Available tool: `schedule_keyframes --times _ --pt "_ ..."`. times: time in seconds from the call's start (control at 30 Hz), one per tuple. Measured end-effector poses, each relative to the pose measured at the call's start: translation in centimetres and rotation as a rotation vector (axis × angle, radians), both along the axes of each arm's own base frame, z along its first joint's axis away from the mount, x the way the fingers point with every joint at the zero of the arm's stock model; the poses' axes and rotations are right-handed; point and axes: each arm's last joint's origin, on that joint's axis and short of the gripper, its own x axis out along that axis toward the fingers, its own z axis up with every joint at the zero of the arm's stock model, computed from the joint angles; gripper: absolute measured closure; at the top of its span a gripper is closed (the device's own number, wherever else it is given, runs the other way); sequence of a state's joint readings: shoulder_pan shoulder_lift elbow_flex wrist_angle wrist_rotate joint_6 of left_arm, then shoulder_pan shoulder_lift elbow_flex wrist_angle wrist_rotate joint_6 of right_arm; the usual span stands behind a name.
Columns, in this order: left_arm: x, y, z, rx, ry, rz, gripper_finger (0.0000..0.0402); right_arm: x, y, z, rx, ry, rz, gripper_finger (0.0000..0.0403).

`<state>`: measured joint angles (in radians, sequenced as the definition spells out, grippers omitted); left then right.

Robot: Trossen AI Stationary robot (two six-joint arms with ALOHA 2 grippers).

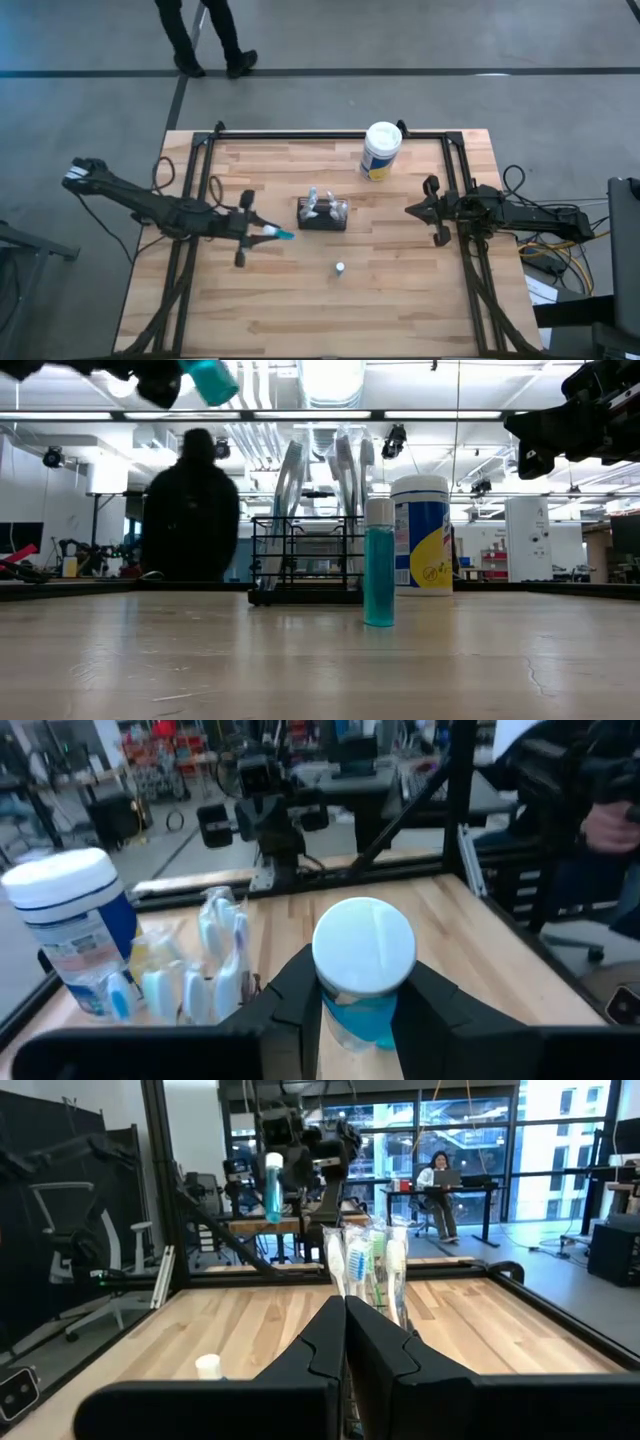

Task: Pick & Place toothbrushing station
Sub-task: Put the mouthwash into the black wire organizer

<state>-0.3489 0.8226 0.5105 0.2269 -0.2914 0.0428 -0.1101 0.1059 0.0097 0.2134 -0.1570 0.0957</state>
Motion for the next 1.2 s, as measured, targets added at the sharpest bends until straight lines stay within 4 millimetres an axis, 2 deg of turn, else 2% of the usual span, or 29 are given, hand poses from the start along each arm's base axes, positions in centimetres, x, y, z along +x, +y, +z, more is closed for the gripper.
schedule_keyframes --times 0.13,0.27,0.47,0.7,0.87,1.07,1.2 --pt "-1.8 0.6 -2.2 -0.027 -0.020 -0.005 0.0311 0.0 0.0 0.0 0.002 0.000 0.000 0.0394" --pt "-2.6 0.9 -4.2 -0.063 -0.035 -0.004 0.0311 0.0 0.0 0.0 0.002 0.000 0.000 0.0394" --pt "-2.8 1.0 -4.7 -0.063 -0.054 -0.001 0.0311 0.0 0.0 0.0 0.002 0.000 0.000 0.0394" --pt "-2.1 0.8 -3.6 -0.031 -0.067 0.003 0.0311 0.0 0.0 0.0 0.000 0.001 0.000 0.0394" --pt "0.4 0.1 -2.7 0.097 0.015 0.058 0.0311 0.0 0.0 0.0 -0.002 0.001 0.000 0.0394" --pt "5.8 -1.8 -1.2 0.337 0.142 0.044 0.0311 0.0 0.0 0.0 -0.002 0.001 0.000 0.0394" --pt "9.2 -2.0 -1.0 0.465 0.258 0.068 0.0311 0.0 0.0 0.0 -0.002 0.001 0.000 0.0394"
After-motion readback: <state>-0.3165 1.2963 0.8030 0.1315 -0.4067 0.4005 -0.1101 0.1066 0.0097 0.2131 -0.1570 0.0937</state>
